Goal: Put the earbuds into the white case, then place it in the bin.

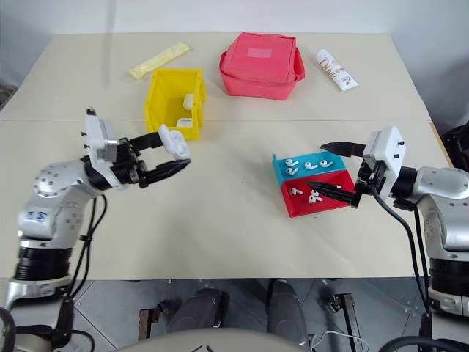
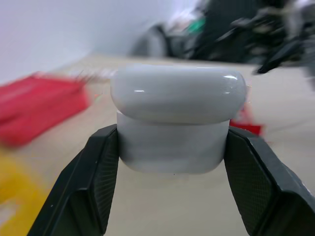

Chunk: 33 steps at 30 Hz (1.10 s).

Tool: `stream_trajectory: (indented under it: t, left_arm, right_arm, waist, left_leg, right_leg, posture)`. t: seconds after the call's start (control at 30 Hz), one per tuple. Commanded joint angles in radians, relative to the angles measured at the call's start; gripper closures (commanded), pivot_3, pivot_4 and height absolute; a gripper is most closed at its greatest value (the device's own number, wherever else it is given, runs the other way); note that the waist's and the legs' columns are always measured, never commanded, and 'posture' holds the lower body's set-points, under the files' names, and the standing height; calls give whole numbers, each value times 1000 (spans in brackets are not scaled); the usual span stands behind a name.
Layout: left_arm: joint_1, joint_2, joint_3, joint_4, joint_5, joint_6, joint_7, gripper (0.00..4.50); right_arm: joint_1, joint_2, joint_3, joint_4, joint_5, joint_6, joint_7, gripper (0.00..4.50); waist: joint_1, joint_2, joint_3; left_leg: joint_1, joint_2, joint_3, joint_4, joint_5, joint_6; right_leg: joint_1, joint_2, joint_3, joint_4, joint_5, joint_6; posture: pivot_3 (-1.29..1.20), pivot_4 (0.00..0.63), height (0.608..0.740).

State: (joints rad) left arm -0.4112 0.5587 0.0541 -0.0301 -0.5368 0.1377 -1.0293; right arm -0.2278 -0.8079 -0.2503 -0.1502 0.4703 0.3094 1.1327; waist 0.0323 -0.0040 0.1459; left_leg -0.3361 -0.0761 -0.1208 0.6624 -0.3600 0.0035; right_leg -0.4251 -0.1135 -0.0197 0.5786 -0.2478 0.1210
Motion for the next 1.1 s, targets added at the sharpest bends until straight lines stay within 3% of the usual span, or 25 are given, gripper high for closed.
stream_trajectory:
  t: [0.03, 0.27, 0.53, 0.63, 0.67, 0.83, 0.93, 1.1]
  left_arm:
    - [-27, -61, -48, 48, 6, -117, -124, 1721]
    - [-28, -212, -163, 196, 95, -293, -224, 1721]
    - [-75, -320, -193, 323, 141, -411, -241, 1721]
    - [-80, -348, -209, 323, 142, -410, -250, 1721]
    - [-86, -360, -212, 328, 143, -412, -249, 1721]
    - [-96, -387, -221, 328, 145, -416, -252, 1721]
    - [-88, -388, -226, 321, 144, -423, -261, 1721]
    - [-74, -385, -231, 305, 137, -422, -274, 1721]
  right_arm:
    - [84, -17, -75, -147, 6, 65, -107, 0]
    - [296, -102, -163, -312, -53, 242, -223, 0]
    - [434, -264, -273, -447, -51, 450, -195, 0]
    - [423, -316, -275, -462, -49, 527, -203, 590]
    - [406, -339, -258, -465, -55, 533, -205, 865]
    - [303, -424, -147, -440, -42, 595, -198, 865]
    - [234, -464, -69, -389, -63, 593, -194, 1420]
    - [149, -529, 65, -342, -102, 509, -131, 1420]
  waist:
    - [1, 0, 0]
    - [19, 0, 0]
    - [24, -1, 0]
    - [24, -1, 0]
    - [24, -1, 0]
    - [25, -1, 0]
    - [24, -1, 0]
    - [23, -1, 0]
  left_leg:
    - [0, 0, 0, 0, 0, 0]
    - [0, 0, 3, 1, 0, 2]
    - [1, 0, 5, 2, -1, 5]
    - [1, 0, 6, 2, -2, 6]
    - [1, 0, 6, 2, -2, 6]
    - [1, 0, 6, 3, -2, 6]
    - [1, 0, 6, 3, -2, 6]
    - [1, 0, 7, 3, -2, 7]
  right_leg:
    - [0, 0, 0, 0, 0, 0]
    - [1, 1, 0, -2, 2, 3]
    - [2, 2, 1, -4, 3, 5]
    - [2, 2, 2, -4, 3, 5]
    - [2, 2, 2, -4, 3, 5]
    - [2, 2, 2, -5, 3, 6]
    - [2, 2, 2, -6, 3, 6]
    - [2, 2, 2, -6, 3, 6]
  posture:
    - [0, 150, 740]
    - [0, 150, 740]
    - [0, 150, 740]
    - [0, 150, 740]
    - [0, 150, 740]
    - [0, 150, 740]
    - [0, 150, 740]
    - [0, 150, 740]
